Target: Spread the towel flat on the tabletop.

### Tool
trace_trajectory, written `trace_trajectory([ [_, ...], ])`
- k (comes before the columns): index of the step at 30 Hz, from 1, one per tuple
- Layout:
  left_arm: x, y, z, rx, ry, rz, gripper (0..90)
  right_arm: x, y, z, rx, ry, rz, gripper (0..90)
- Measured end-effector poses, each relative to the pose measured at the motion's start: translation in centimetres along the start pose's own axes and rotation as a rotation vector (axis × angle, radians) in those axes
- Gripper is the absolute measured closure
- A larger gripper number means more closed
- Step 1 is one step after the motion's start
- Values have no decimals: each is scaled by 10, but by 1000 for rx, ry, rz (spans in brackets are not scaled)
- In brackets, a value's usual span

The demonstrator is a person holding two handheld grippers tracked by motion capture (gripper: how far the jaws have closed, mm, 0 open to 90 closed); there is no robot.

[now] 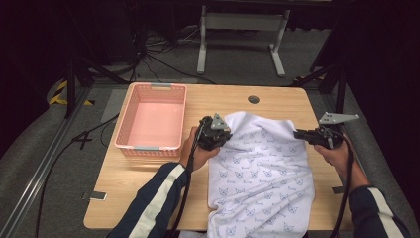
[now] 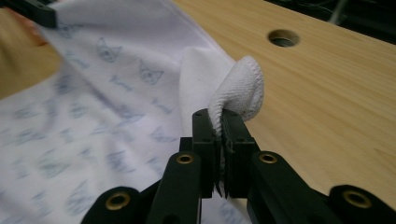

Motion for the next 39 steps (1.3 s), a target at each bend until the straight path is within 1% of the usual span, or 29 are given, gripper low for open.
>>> trace_trajectory([
  [1, -7, -6, 14, 44, -28, -32, 841, -8, -3, -10, -31, 23, -3, 853],
  [2, -7, -6, 14, 44, -28, -32, 841, -8, -3, -10, -31, 23, -3, 853],
  [3, -10, -12, 26, 79, -49, -58, 841, -18, -10, -23, -52, 58, -7, 853],
  [4, -14, -18, 37, 104, -71, -71, 840, -23, -17, -33, -63, 81, -23, 853],
  [5, -17, -25, 48, 128, -86, -92, 840, -26, -26, -44, -96, 96, -51, 852],
  [7, -19, -40, 65, 153, -120, -136, 839, -29, -45, -64, -131, 137, -101, 852],
  [9, -19, -53, 79, 169, -131, -175, 839, -29, -63, -82, -167, 159, -155, 852],
  [10, -20, -61, 86, 182, -136, -187, 840, -28, -72, -89, -163, 173, -174, 852],
  [11, -21, -64, 89, 184, -140, -189, 842, -25, -84, -97, -168, 192, -207, 851],
  [12, -20, -67, 92, 201, -136, -196, 843, -23, -90, -100, -192, 179, -235, 851],
  [13, -19, -72, 94, 205, -134, -223, 844, -21, -95, -103, -203, 166, -256, 851],
  [14, -17, -74, 94, 205, -137, -231, 843, -19, -101, -104, -170, 180, -264, 851],
  [15, -12, -79, 96, 203, -133, -264, 844, -17, -104, -104, -171, 183, -276, 851],
  [16, -10, -80, 95, 199, -128, -267, 846, -15, -109, -105, -194, 155, -302, 851],
  [17, -9, -79, 93, 167, -122, -271, 847, -14, -110, -105, -178, 158, -290, 852],
  [19, -7, -77, 88, 162, -92, -285, 852, -13, -111, -102, -166, 148, -277, 854],
  [21, -4, -76, 82, 155, -73, -290, 853, -12, -111, -97, -173, 102, -279, 855],
  [24, 5, -71, 70, 152, -8, -294, 854, -6, -108, -87, -156, 63, -250, 855],
  [27, 17, -61, 54, 124, 48, -312, 854, 4, -99, -76, -159, 11, -248, 856],
  [28, 22, -58, 50, 127, 71, -328, 853, 8, -96, -71, -160, -4, -250, 856],
  [29, 22, -58, 50, 127, 71, -328, 853, 13, -92, -66, -155, -22, -248, 855],
  [30, 26, -54, 44, 148, 93, -346, 853, 13, -92, -66, -155, -22, -248, 855],
  [31, 36, -47, 32, 166, 152, -361, 854, 23, -84, -53, -139, -48, -240, 856],
  [32, 36, -47, 32, 166, 152, -361, 855, 23, -84, -53, -139, -48, -240, 856],
  [33, 45, -42, 20, 161, 187, -371, 855, 33, -75, -40, -131, -87, -240, 856],
  [34, 50, -39, 14, 161, 209, -380, 856, 38, -71, -35, -136, -106, -240, 856],
  [35, 50, -39, 14, 161, 209, -380, 856, 43, -66, -29, -136, -123, -245, 856],
  [36, 55, -37, 8, 172, 232, -379, 856, 43, -66, -29, -136, -123, -245, 856],
  [39, 67, -29, -10, 169, 292, -407, 857, 59, -53, -11, -125, -180, -249, 857],
])
Point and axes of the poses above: each handheld gripper's, and its own axes: x roughly forward along the jaws, y roughly out of its top, z roughly to its right, the point moved 3 cm from there along x, roughly forward along the jaws, and after that the axes turned 3 degrees about x, right-handed, at the moved point
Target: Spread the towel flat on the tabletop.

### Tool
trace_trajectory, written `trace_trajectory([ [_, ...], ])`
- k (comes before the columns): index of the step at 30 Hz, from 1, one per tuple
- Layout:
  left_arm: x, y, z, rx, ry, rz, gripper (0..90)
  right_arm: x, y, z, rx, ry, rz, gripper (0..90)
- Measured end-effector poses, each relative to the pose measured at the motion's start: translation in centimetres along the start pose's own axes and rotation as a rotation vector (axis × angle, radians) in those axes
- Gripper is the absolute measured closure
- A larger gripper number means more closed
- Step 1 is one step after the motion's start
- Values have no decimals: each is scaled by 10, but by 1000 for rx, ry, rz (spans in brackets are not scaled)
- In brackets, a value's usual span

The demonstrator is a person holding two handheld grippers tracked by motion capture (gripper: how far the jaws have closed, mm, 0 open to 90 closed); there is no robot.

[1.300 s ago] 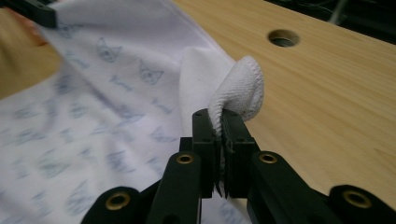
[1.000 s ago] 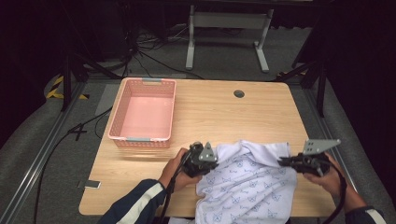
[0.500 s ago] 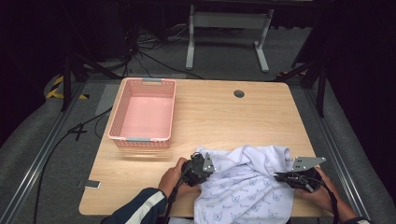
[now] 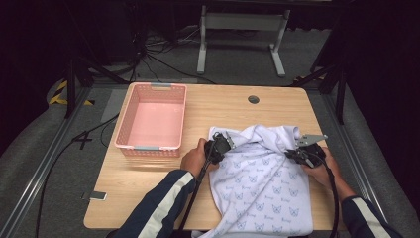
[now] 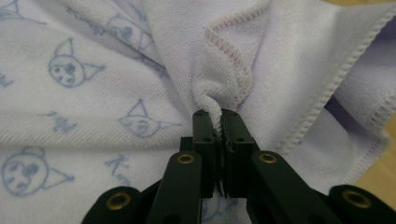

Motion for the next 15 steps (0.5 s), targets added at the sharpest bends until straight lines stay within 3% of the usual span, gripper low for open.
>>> trace_trajectory([
  [1, 6, 4, -6, 3, 37, -13, 857, 3, 3, 4, 11, -3, -3, 857],
  [6, 26, 13, -33, -48, 93, -26, 857, 22, 22, 25, 25, -85, -16, 857],
  [15, 43, 18, -62, -138, 113, -37, 856, 42, 39, 44, 70, -141, -7, 857],
])
Point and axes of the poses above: each handheld gripper's, and its own axes: x roughly forward along the jaws, y roughly out of its top, z roughly to its right, the point moved 3 cm from there along x, roughly forward along the jaws, and after that the axes turned 3 degrees about x, right-handed, at the moved point
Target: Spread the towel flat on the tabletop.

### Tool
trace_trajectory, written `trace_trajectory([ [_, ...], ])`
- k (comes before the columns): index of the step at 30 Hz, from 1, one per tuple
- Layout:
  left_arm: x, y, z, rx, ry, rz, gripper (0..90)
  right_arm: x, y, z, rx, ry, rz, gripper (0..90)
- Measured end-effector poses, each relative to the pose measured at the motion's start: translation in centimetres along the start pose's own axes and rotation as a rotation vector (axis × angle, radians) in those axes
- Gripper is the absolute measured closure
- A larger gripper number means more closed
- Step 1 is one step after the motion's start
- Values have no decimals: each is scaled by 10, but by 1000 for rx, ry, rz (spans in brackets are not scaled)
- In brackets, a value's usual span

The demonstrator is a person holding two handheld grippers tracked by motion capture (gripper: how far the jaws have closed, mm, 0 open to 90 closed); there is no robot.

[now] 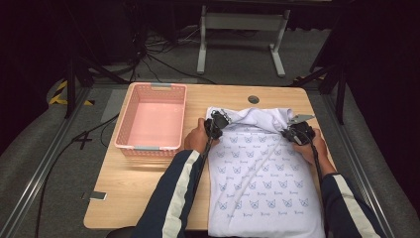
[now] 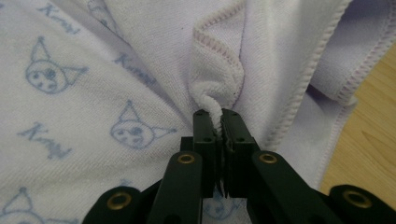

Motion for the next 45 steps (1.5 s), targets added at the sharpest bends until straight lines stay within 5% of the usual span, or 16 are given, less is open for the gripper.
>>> trace_trajectory([
  [2, -1, 2, 0, -14, 4, 0, 854, 2, 3, 1, 10, -1, -1, 857],
  [5, -18, 6, 1, -32, -10, 63, 853, -2, 3, 2, 35, 40, 19, 857],
  [6, -31, 8, 1, -11, 9, 85, 852, -8, 3, 3, 48, 60, 48, 857],
  [11, -95, 8, -4, -17, -56, 267, 851, -62, 6, 8, 59, 138, 196, 856],
  [15, -134, -9, 6, 7, -132, 375, 850, -105, -2, -1, -5, 223, 261, 855],
  [16, -144, -17, 14, 18, -185, 402, 849, -113, -5, -4, -21, 245, 269, 855],
  [17, -144, -17, 14, 18, -185, 402, 849, -113, -5, -4, -21, 245, 269, 855],
  [21, -168, -52, 46, 69, -293, 455, 846, -154, -35, -21, -102, 346, 290, 855],
  [26, -168, -99, 84, 103, -455, 406, 847, -174, -78, -42, -208, 449, 206, 853],
  [31, -149, -129, 105, 136, -512, 270, 847, -166, -115, -56, -232, 511, 82, 852],
  [36, -136, -132, 105, 163, -477, 209, 849, -141, -132, -66, -259, 484, -47, 851],
  [39, -128, -125, 97, 172, -425, 204, 852, -137, -130, -61, -226, 474, -31, 851],
  [45, -106, -109, 79, 110, -317, 201, 852, -121, -116, -53, -178, 391, -5, 853],
])
Point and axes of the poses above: each handheld gripper's, and its own axes: x roughly forward along the jaws, y roughly out of its top, z roughly to its right, the point moved 3 cm from there along x, roughly forward along the jaws, and after that the axes turned 3 degrees about x, right-handed, at the moved point
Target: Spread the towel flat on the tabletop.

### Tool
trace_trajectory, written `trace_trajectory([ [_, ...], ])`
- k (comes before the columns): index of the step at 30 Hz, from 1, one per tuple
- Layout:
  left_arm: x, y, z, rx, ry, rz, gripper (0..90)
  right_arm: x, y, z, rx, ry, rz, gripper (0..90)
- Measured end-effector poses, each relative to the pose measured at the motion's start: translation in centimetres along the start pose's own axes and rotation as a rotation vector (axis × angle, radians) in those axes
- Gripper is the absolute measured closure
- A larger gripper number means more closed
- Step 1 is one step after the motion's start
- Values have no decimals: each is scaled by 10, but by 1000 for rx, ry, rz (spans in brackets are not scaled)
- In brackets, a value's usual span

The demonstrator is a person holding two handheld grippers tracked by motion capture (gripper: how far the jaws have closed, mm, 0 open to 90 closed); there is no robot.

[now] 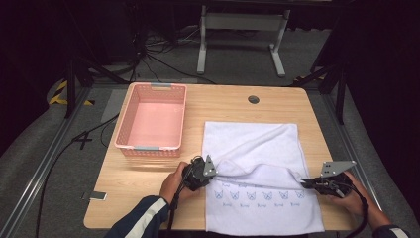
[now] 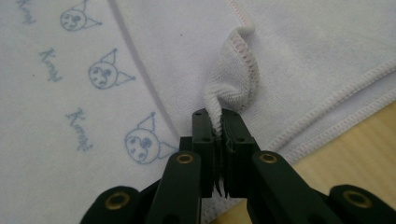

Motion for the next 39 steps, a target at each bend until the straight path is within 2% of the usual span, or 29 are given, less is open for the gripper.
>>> trace_trajectory([
  [1, 0, 0, 0, 0, 0, 0, 852, 0, 0, 0, 0, 0, 0, 853],
  [4, 11, 9, -15, -11, 41, -21, 852, 7, 9, 15, 11, -54, 6, 853],
  [8, 18, 14, -27, -32, 55, -23, 852, 13, 15, 31, 36, -94, 15, 853],
  [9, 18, 14, -28, -22, 59, -23, 852, 14, 16, 33, 34, -98, 14, 851],
  [12, 14, 13, -27, -38, 28, 10, 842, 12, 16, 31, 20, -94, 34, 813],
  [15, 7, 13, -25, -33, 32, 26, 808, 4, 16, 26, 9, -85, 54, 786],
  [16, 2, 13, -26, -38, 22, 45, 808, 4, 16, 26, 9, -85, 54, 786],
  [17, -2, 14, -25, -43, 10, 66, 779, 1, 16, 26, 10, -88, 67, 756],
  [18, -7, 16, -24, -52, 6, 86, 679, -5, 17, 24, 11, -80, 85, 687],
  [19, -7, 16, -24, -52, 6, 86, 638, -6, 18, 24, 22, -73, 91, 657],
  [22, -15, 23, -26, -70, 1, 148, 597, -12, 24, 24, 24, -80, 120, 601],
  [24, -12, 29, -31, -117, -27, 164, 509, -12, 29, 26, 40, -99, 133, 520],
  [27, -3, 35, -34, -141, -33, 154, 456, -10, 34, 30, 53, -110, 125, 466],
  [28, 5, 39, -37, -143, -28, 130, 407, -7, 38, 35, 82, -124, 123, 440],
  [29, 10, 42, -38, -142, -28, 120, 375, -2, 43, 41, 120, -120, 113, 403],
  [32, 22, 45, -41, -152, -46, 95, 348, 12, 48, 50, 130, -134, 63, 386],
  [33, 26, 46, -42, -152, -61, 93, 350, 16, 49, 51, 136, -121, 49, 383],
  [34, 29, 45, -42, -149, -94, 79, 373, 23, 50, 53, 138, -100, 23, 380],
  [35, 32, 44, -41, -138, -109, 65, 430, 28, 51, 52, 130, -90, 3, 466],
  [36, 34, 44, -41, -125, -116, 51, 513, 30, 51, 49, 109, -66, -4, 601],
  [37, 35, 42, -40, -125, -128, 48, 567, 31, 51, 47, 87, -55, -1, 662],
  [38, 34, 42, -39, -125, -134, 57, 634, 29, 51, 44, 68, -66, 7, 741],
  [39, 30, 42, -39, -96, -118, 66, 726, 27, 51, 42, 55, -67, 16, 789],
])
Point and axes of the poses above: each handheld gripper's, and its own axes: x roughly forward along the jaws, y roughly out of its top, z roughly to its right, the point moved 3 cm from there along x, roughly forward along the jaws, and after that the axes turned 3 degrees about x, right-handed, at the moved point
